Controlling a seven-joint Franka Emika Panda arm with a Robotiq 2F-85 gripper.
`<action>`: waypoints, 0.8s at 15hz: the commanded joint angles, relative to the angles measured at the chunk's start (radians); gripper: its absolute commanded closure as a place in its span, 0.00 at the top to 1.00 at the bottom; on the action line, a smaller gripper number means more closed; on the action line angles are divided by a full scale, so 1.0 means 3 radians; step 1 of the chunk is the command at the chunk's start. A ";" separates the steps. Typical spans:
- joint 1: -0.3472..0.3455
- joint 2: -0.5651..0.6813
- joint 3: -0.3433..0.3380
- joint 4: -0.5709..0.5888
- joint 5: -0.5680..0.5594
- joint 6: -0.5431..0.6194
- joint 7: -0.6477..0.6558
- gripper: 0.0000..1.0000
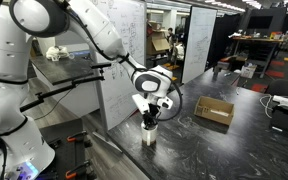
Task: Remove the marker from the cup and put it on the table
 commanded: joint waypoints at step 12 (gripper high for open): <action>0.0105 -0.0941 0.0132 -0.0287 0.0077 0.0177 -0.0221 0.05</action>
